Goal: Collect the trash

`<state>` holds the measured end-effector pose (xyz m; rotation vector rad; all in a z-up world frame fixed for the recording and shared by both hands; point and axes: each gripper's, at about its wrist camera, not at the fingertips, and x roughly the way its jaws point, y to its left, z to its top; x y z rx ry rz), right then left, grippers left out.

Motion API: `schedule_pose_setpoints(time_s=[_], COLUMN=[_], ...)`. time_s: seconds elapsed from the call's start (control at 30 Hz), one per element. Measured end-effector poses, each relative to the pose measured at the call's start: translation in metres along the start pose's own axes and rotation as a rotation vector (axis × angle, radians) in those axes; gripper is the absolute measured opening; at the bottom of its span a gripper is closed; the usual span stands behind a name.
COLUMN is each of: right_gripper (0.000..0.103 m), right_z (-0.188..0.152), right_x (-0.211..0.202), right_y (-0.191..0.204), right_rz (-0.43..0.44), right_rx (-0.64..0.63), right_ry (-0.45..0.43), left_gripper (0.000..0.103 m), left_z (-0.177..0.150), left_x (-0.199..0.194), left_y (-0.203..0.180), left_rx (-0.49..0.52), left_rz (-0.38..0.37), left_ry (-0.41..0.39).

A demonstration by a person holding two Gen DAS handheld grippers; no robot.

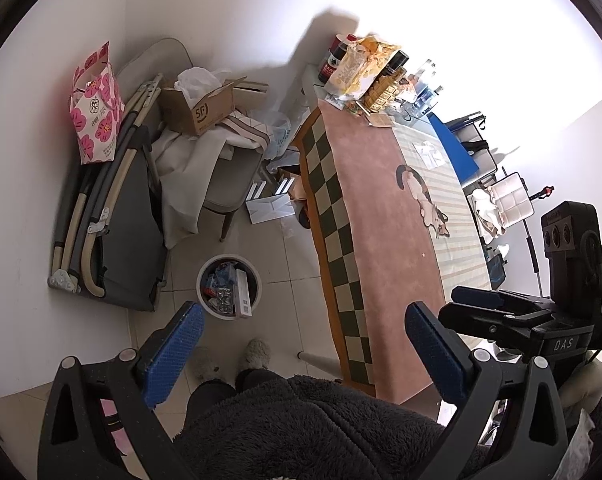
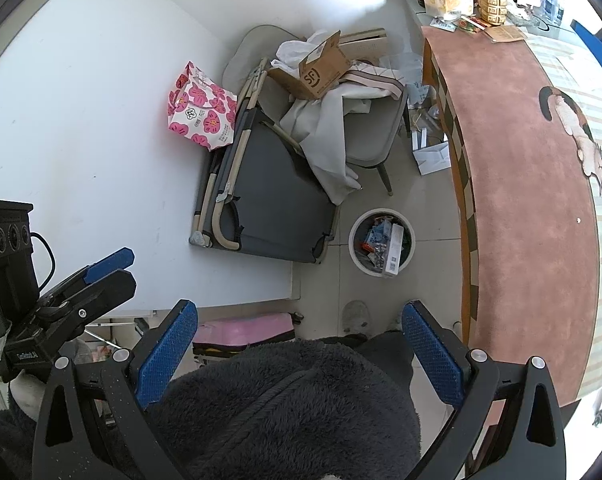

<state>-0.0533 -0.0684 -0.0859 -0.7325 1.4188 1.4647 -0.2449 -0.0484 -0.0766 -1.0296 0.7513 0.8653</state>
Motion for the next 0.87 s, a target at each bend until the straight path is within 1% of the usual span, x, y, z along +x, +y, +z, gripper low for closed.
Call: schedule_pose_setpoints(time_s=[0.63,0.87], right_gripper=[0.103,0.103], right_z=[-0.0005,-0.0018], right_x=[-0.0005,-0.0010], right_y=[0.0010,0.0093], right_rz=[0.003,0.010], right_rx=[-0.001,-0.006], right_ry=[0.000,0.001], left_gripper=[0.103,0.103], left_z=[-0.0018,0.0001], left_x=[-0.0021,-0.0057], left_y=[0.0025,0.0018], left_rx=[-0.003,-0.002], left_rz=[-0.004,-0.009], left_ry=[-0.001,-0.001])
